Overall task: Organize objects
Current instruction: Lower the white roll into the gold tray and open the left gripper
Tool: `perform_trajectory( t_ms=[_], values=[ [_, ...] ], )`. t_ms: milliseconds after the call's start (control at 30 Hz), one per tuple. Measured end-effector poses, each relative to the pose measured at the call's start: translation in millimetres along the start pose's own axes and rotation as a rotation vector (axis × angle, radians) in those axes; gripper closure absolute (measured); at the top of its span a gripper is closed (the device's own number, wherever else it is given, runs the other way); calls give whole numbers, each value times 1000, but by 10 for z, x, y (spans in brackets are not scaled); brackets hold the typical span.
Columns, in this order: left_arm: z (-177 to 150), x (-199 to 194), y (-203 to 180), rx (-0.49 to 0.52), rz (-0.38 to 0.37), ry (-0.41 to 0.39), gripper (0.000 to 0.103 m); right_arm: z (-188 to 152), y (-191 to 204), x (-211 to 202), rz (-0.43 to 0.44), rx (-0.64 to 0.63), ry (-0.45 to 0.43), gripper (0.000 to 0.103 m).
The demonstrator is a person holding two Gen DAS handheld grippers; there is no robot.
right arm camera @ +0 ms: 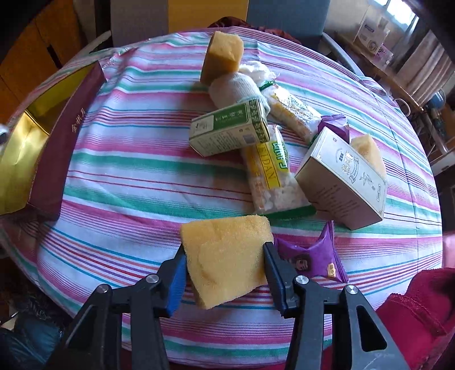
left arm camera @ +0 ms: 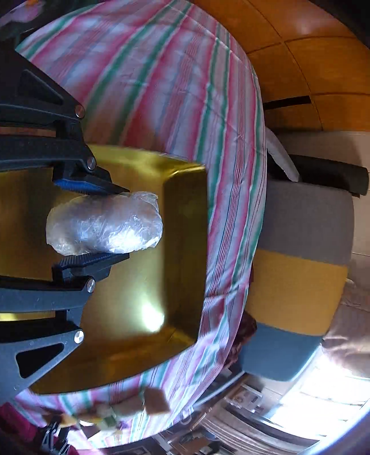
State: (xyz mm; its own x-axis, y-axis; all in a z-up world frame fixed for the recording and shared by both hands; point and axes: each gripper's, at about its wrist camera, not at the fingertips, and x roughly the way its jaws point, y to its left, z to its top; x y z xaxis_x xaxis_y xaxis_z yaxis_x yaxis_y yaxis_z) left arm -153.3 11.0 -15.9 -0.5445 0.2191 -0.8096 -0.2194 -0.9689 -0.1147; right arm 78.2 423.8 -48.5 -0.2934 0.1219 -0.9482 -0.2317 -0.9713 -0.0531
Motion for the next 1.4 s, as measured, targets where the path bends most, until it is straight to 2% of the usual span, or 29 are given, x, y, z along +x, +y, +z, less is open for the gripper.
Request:
perform_trajectory(
  t_ms=[133, 233, 367, 467, 700, 800, 967, 1167, 1400],
  values=[
    [209, 229, 64, 14, 38, -5, 67, -30, 75, 4, 15, -3, -12, 53],
    [329, 452, 63, 27, 59, 28, 65, -7, 120, -9, 18, 3, -14, 53],
    [412, 642, 91, 32, 99, 45, 57, 18, 150, -9, 16, 2, -12, 53],
    [425, 694, 135, 7, 111, 51, 57, 25, 163, -14, 12, 1, -7, 53],
    [342, 378, 222, -42, 128, -27, 57, 16, 156, -31, 10, 4, -11, 53],
    [220, 133, 238, -59, 149, -64, 57, 20, 143, -54, 11, 16, -25, 53],
    [-29, -269, 224, -57, 135, -118, 57, 22, 95, -135, 31, 48, -66, 53],
    [-390, -504, 188, -55, 129, -109, 57, 60, 151, -290, 85, 72, -167, 53],
    [-688, -663, 186, -97, 127, -103, 57, 322, 666, -558, 157, -29, -279, 53]
  ],
)
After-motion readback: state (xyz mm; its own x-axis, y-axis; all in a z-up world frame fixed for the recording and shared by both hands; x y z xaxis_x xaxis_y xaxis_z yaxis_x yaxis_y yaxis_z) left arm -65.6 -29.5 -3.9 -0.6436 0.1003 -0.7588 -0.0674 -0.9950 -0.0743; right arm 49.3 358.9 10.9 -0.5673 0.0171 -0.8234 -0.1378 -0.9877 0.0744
